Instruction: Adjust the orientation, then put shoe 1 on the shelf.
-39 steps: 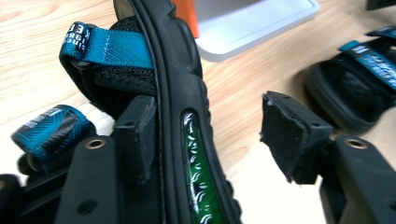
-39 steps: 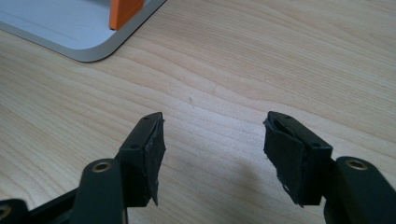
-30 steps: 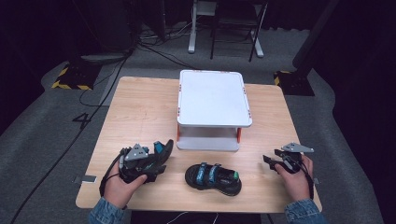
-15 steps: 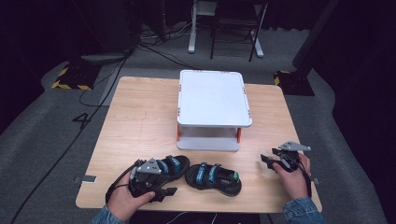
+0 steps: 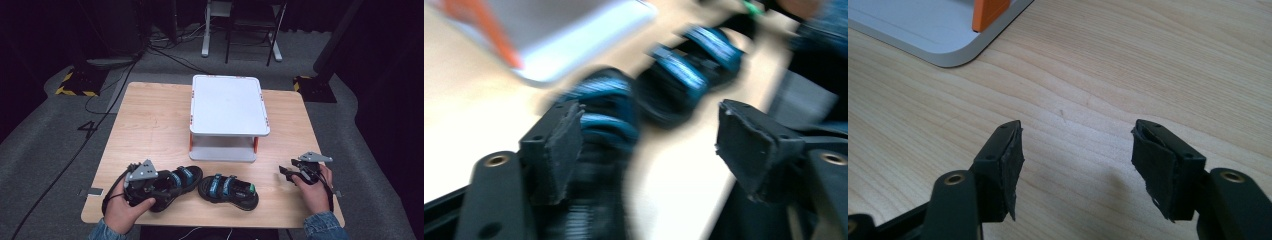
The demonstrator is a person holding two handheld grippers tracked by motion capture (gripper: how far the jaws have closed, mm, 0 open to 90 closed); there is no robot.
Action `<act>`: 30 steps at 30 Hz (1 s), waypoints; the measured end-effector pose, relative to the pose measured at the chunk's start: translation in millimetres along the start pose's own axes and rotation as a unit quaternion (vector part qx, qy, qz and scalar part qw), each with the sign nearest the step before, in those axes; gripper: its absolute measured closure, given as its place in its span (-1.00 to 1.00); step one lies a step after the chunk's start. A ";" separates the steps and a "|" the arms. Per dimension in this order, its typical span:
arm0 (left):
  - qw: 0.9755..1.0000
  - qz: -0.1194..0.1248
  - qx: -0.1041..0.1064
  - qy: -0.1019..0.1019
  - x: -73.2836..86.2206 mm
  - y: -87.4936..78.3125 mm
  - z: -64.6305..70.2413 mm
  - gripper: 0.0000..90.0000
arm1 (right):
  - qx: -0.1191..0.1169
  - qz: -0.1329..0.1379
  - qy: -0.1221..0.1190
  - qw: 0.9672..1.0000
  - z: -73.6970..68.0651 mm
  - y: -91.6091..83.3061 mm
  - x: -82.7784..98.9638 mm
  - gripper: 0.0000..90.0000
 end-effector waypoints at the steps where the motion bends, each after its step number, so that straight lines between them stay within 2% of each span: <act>1: 1.000 0.007 -0.015 -0.011 0.6 -2.7 -6.8 -0.44 | 0.000 0.002 -0.001 1.000 0.3 -0.1 0.2 -0.14; 2: 1.000 0.007 -0.015 -0.011 0.6 -2.7 -6.8 -0.46 | 0.000 0.002 -0.001 1.000 0.3 -0.1 0.2 -0.14; 4: 0.997 0.011 -0.062 -0.038 5.7 -8.3 -28.6 -0.48 | 0.003 0.002 0.000 1.000 1.4 -2.4 2.2 -0.15; 5: 0.996 0.012 -0.077 -0.047 7.5 -9.4 -35.7 -0.49 | 0.005 0.004 0.001 1.000 1.9 -3.6 3.0 -0.15; 6: 0.996 0.012 -0.077 -0.047 7.5 -9.4 -35.7 -0.49 | 0.005 0.004 0.001 1.000 1.9 -3.6 3.0 -0.15; 7: 0.994 0.010 -0.090 -0.058 9.9 -9.9 -43.9 -0.49 | 0.006 0.004 0.002 1.000 2.0 -5.2 4.2 -0.16; 10: 0.991 -0.006 -0.111 -0.076 15.9 -8.7 -58.6 -0.50 | 0.009 0.005 0.001 1.000 1.8 -10.5 8.9 -0.16; 11: 0.990 -0.008 -0.113 -0.087 18.3 -7.0 -62.5 -0.50 | 0.011 0.005 0.000 1.000 2.0 -11.7 10.1 -0.16; 14: 0.988 -0.025 -0.118 -0.094 24.9 -3.6 -68.5 -0.50 | 0.014 0.007 0.004 1.000 3.3 -17.8 13.2 -0.17; 16: 0.988 -0.039 -0.119 -0.092 29.4 -0.7 -70.7 -0.49 | 0.019 0.011 0.006 1.000 5.3 -22.3 15.5 -0.17; 22: 0.990 -0.073 -0.087 -0.089 39.3 9.9 -67.1 -0.49 | 0.020 0.011 0.005 1.000 6.0 -24.5 16.6 -0.17; 24: 0.991 -0.072 -0.078 -0.079 38.6 11.3 -65.1 -0.48 | 0.020 0.011 0.004 1.000 5.1 -23.7 16.4 -0.17; 28: 0.993 -0.053 -0.061 -0.082 30.2 9.4 -56.1 -0.43 | 0.019 0.011 -0.002 1.000 3.1 -22.6 15.1 -0.17; 29: 0.994 -0.049 -0.052 -0.083 28.3 8.8 -54.0 -0.41 | 0.019 0.009 -0.002 1.000 2.8 -22.2 15.1 -0.17; 30: 0.994 -0.049 -0.052 -0.083 28.3 8.8 -54.0 -0.39 | 0.019 0.009 -0.002 1.000 2.8 -22.2 15.1 -0.17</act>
Point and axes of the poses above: each handheld gripper's, and its own axes: y roughly forward along the jaws, x roughly out of its underside, z roughly to its right, the point moved 5 cm from there along y, roughly forward along the jaws, and after that the axes turned 7 degrees about y, right-handed, at the moved point
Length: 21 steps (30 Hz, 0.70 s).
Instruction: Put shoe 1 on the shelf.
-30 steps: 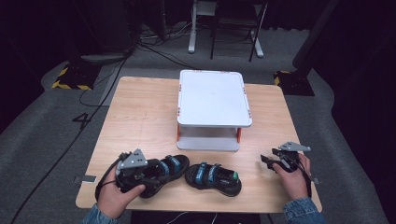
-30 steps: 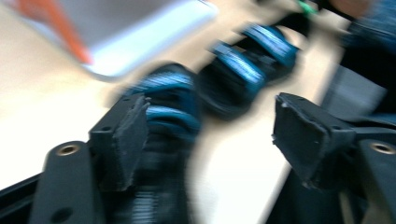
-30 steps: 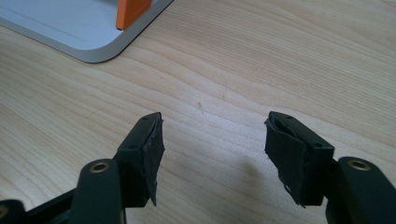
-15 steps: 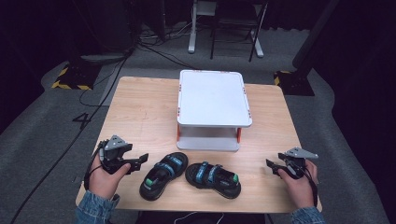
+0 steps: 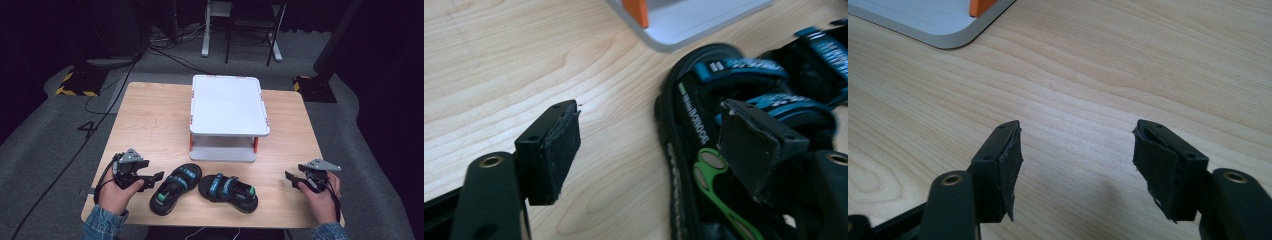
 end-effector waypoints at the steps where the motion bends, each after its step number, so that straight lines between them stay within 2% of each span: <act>1: 1.000 0.005 0.012 -0.001 -2.5 -0.6 5.4 -0.35 | 0.001 -0.002 -0.001 1.000 -0.2 1.1 0.6 -0.17; 7: 0.999 -0.009 0.032 0.015 -3.4 5.2 18.2 -0.26 | 0.000 -0.003 -0.002 1.000 -1.6 1.1 0.7 -0.17; 10: 0.998 -0.018 0.050 0.021 -2.7 10.5 26.0 -0.24 | -0.001 -0.003 -0.003 1.000 -1.6 1.3 0.7 -0.17; 11: 0.998 -0.027 0.054 0.029 -1.1 14.0 27.6 -0.21 | -0.001 -0.003 -0.003 1.000 -1.6 1.4 0.7 -0.17; 13: 0.997 -0.036 0.068 0.020 1.6 19.1 30.3 -0.18 | -0.001 -0.003 -0.003 1.000 -2.0 1.6 0.7 -0.17; 14: 0.996 -0.032 0.082 0.016 3.2 21.0 30.7 0.00 | -0.002 -0.002 -0.004 1.000 -2.3 1.9 0.4 -0.17; 15: 0.996 -0.032 0.082 0.016 3.2 21.0 30.7 0.15 | -0.002 -0.002 -0.004 1.000 -2.3 1.9 0.4 -0.17; 16: 0.996 -0.029 0.083 0.015 3.1 20.7 30.7 0.15 | -0.002 -0.002 -0.004 1.000 -2.3 2.0 0.5 -0.17; 19: 0.996 -0.038 0.067 0.041 2.1 19.5 32.5 0.30 | -0.002 -0.002 -0.002 1.000 -2.2 1.9 0.7 -0.17; 20: 0.996 -0.041 0.059 0.050 2.1 19.4 33.0 0.34 | -0.002 -0.002 -0.003 1.000 -2.2 2.1 0.6 -0.17; 21: 0.996 -0.055 0.039 0.064 3.0 18.6 32.2 0.52 | -0.002 -0.002 -0.003 1.000 -2.2 2.3 0.6 -0.17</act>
Point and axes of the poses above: each handheld gripper's, and its own axes: y roughly forward along the jaws, x roughly out of its underside, z roughly to its right, the point moved 5 cm from there along y, roughly forward along the jaws, and after that the axes turned 7 degrees about y, right-handed, at the moved point
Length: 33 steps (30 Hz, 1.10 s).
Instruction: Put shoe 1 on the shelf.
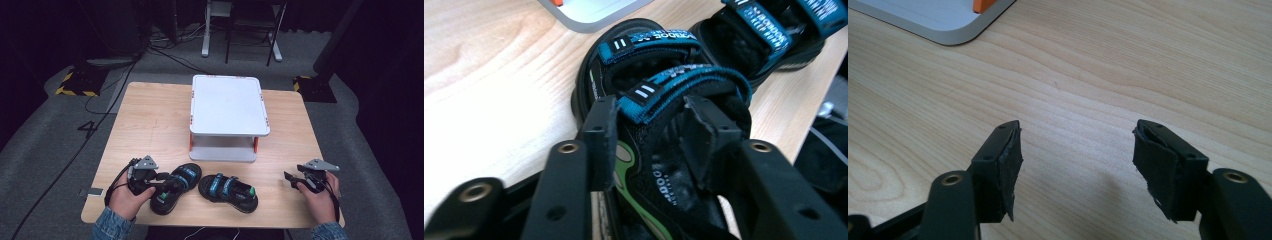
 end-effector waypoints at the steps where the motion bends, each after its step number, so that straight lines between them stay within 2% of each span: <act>1: 1.000 -0.008 -0.016 0.003 1.1 -0.1 -1.2 0.69 | -0.001 -0.001 0.000 1.000 -0.3 0.2 0.0 -0.17; 3: 1.000 -0.004 -0.011 -0.006 2.0 -1.1 -3.3 0.76 | -0.002 -0.001 -0.002 1.000 -1.0 0.4 -0.2 -0.17; 4: 1.000 -0.003 -0.015 -0.010 2.5 -1.5 -4.2 0.79 | -0.002 -0.001 -0.001 1.000 -1.0 0.5 -0.3 -0.17; 13: 1.000 0.005 -0.019 -0.011 1.8 -3.8 -7.1 0.82 | -0.004 -0.002 -0.001 1.000 -0.5 1.4 -0.2 -0.17; 15: 1.000 0.011 -0.025 -0.012 0.4 -4.8 -7.3 0.82 | -0.004 -0.002 -0.001 1.000 -0.4 1.4 -0.2 -0.17; 16: 0.999 0.023 -0.031 -0.011 -2.5 -7.9 -8.2 0.82 | -0.002 -0.001 -0.001 1.000 -0.5 1.0 -0.4 -0.17; 18: 0.999 0.037 -0.031 -0.012 -6.8 -11.6 -9.0 0.83 | -0.001 0.001 -0.002 1.000 -0.7 0.6 -0.4 -0.17; 19: 0.999 0.037 -0.031 -0.012 -6.8 -11.6 -9.0 0.83 | -0.001 0.002 -0.003 1.000 -1.1 0.4 -0.3 -0.17; 21: 0.998 0.057 -0.031 -0.013 -15.7 -15.1 -10.4 0.83 | 0.000 0.003 -0.004 1.000 -1.6 -0.2 0.1 -0.16; 26: 0.997 0.068 -0.034 -0.014 -30.1 -11.1 -10.5 0.82 | 0.004 0.006 -0.006 1.000 -1.5 -3.9 1.5 -0.16; 33: 0.995 0.091 -0.028 -0.020 -59.8 1.0 -10.0 0.82 | 0.014 0.011 -0.002 1.000 0.1 -12.5 8.2 -0.16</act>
Point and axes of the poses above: each handheld gripper's, and its own axes: y roughly forward along the jaws, x roughly out of its underside, z roughly to its right, the point moved 5 cm from there along y, roughly forward along the jaws, and after that the axes turned 7 degrees about y, right-handed, at the moved point
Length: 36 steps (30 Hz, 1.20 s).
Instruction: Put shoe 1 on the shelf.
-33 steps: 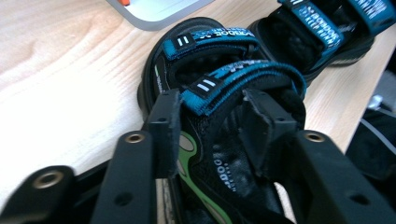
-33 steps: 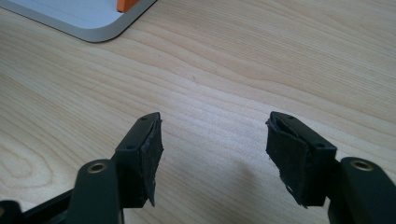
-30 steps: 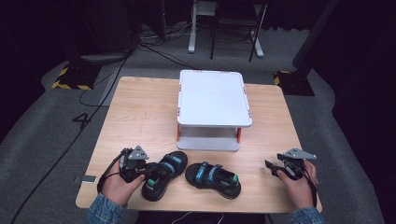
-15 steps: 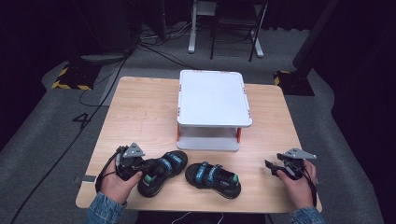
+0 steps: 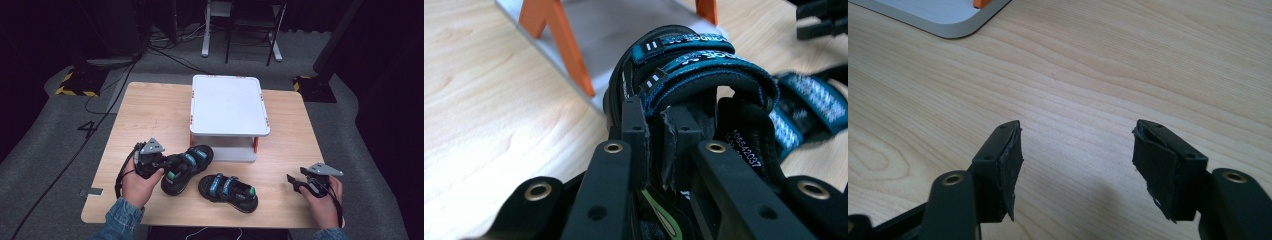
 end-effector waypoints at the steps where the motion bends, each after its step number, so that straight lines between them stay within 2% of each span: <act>1: 1.000 0.000 0.000 0.000 0.0 0.0 0.0 0.82 | 0.000 0.000 0.000 1.000 0.0 0.0 0.0 -0.16; 6: 1.000 0.011 -0.003 -0.007 -11.9 13.8 -5.1 0.82 | 0.007 0.001 0.005 1.000 3.3 -5.9 4.6 -0.16; 11: 1.000 0.017 -0.016 -0.012 -22.1 32.7 -10.4 0.82 | 0.014 0.003 0.007 1.000 5.5 -9.7 5.8 -0.16; 18: 0.999 0.021 -0.038 -0.024 -27.3 55.1 -15.7 0.82 | 0.016 0.004 0.007 1.000 5.3 -10.7 7.0 -0.16; 19: 0.999 0.018 -0.044 -0.026 -27.7 61.5 -17.3 0.82 | 0.016 0.004 0.007 1.000 5.4 -10.8 7.3 -0.16; 24: 0.998 0.010 -0.065 -0.024 -28.0 72.1 -19.9 0.81 | 0.014 0.003 0.005 1.000 4.8 -10.7 7.5 -0.16; 27: 0.998 -0.005 -0.060 -0.032 -25.6 81.4 -20.6 0.78 | 0.012 0.003 0.003 1.000 4.4 -10.3 7.4 -0.16; 28: 0.998 -0.008 -0.060 -0.026 -22.4 87.4 -19.4 0.72 | 0.013 0.001 0.002 1.000 4.4 -10.2 7.7 -0.16; 31: 0.998 -0.008 -0.058 -0.023 -21.6 88.4 -18.5 0.55 | 0.013 0.000 0.002 1.000 4.4 -10.2 7.9 -0.16; 32: 0.998 0.001 -0.048 -0.036 -22.7 86.8 -18.2 0.55 | 0.013 0.001 0.001 1.000 4.5 -10.3 7.9 -0.16; 34: 0.998 0.018 -0.047 -0.040 -25.0 84.0 -18.9 0.17 | 0.011 0.001 0.001 1.000 4.7 -10.0 8.3 -0.16; 36: 0.998 0.026 -0.054 -0.030 -26.1 80.3 -20.1 -0.09 | 0.011 -0.001 0.002 1.000 4.4 -9.5 8.6 -0.16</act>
Point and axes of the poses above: each handheld gripper's, and its own axes: y roughly forward along the jaws, x roughly out of its underside, z roughly to its right, the point moved 5 cm from there along y, roughly forward along the jaws, and after that the axes turned 7 degrees about y, right-handed, at the moved point
